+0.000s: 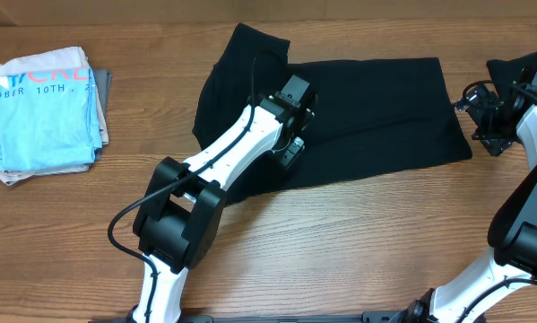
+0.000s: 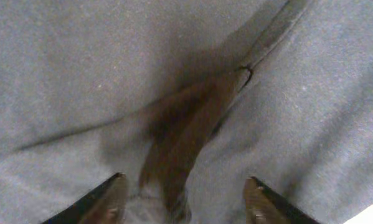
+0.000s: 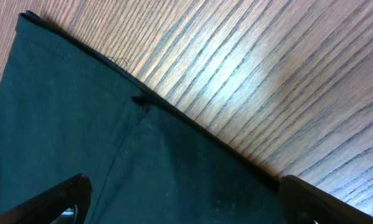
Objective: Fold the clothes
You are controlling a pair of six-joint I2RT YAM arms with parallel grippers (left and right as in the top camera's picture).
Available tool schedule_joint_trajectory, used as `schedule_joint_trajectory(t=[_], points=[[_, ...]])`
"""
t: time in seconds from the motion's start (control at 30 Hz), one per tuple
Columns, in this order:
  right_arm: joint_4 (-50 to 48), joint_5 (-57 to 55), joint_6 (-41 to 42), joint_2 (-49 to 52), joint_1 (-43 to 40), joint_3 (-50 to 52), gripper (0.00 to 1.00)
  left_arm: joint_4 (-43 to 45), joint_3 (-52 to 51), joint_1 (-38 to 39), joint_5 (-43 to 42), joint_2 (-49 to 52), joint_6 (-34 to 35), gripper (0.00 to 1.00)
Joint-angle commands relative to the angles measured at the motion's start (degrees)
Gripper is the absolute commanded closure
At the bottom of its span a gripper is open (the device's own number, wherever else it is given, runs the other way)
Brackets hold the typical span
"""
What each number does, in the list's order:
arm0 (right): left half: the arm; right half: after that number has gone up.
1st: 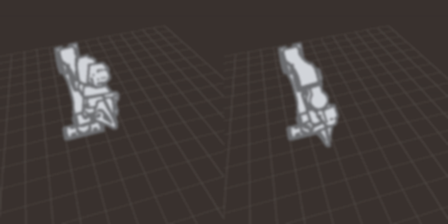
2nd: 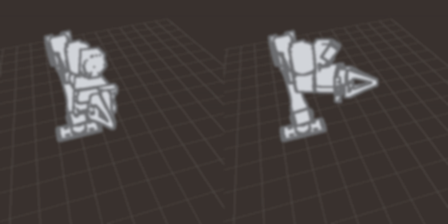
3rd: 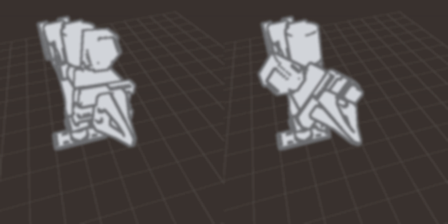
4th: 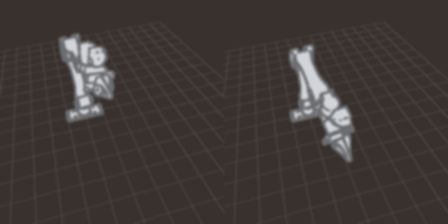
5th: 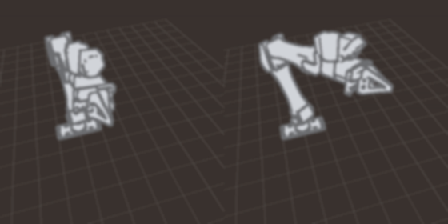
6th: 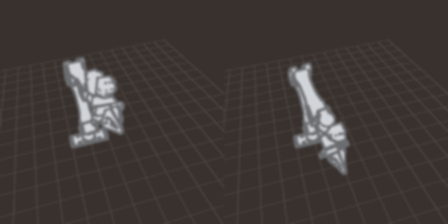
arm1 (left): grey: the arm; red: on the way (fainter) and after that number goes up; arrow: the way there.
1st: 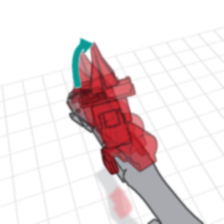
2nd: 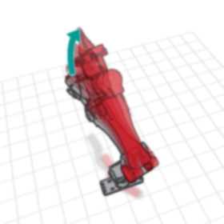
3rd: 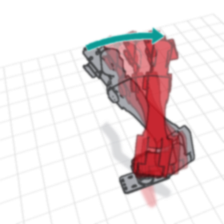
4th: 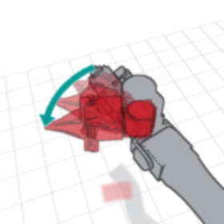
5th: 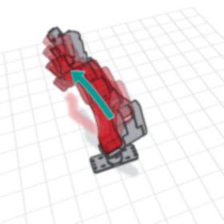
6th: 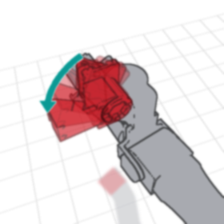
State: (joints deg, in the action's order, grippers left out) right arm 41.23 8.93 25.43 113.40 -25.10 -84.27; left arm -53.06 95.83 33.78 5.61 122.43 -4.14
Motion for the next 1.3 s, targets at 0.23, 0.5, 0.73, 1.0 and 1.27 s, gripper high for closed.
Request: schedule_joint_trajectory(t=[0.23, 0.5, 0.73, 1.0, 1.27], points=[[-0.17, -0.28, -0.39, -2.08, 0.04, -1.31, 0.0, 0.24, -1.62, 0.26, 1.46, 0.22, 1.53, 0.82], [-0.17, -0.28, -0.37, -2.08, 0.04, -1.31, 0.0, 2.73, -1.55, 0.26, 12.0, 0.22, 0.59, 0.96], [-0.17, -0.28, -0.39, -2.08, 0.04, -1.31, 0.0, 10.95, -1.55, 0.26, 12.81, 0.22, -4.87, 0.95], [-0.17, -0.28, -0.39, -2.08, 0.04, -1.31, 0.0, 17.11, -1.55, 0.26, 12.79, 0.72, -6.38, 0.75], [-0.17, -0.28, -0.39, -2.08, 0.04, -1.31, 0.0, 21.62, -1.55, -0.74, 21.62, 4.79, -2.8, 0.59]])
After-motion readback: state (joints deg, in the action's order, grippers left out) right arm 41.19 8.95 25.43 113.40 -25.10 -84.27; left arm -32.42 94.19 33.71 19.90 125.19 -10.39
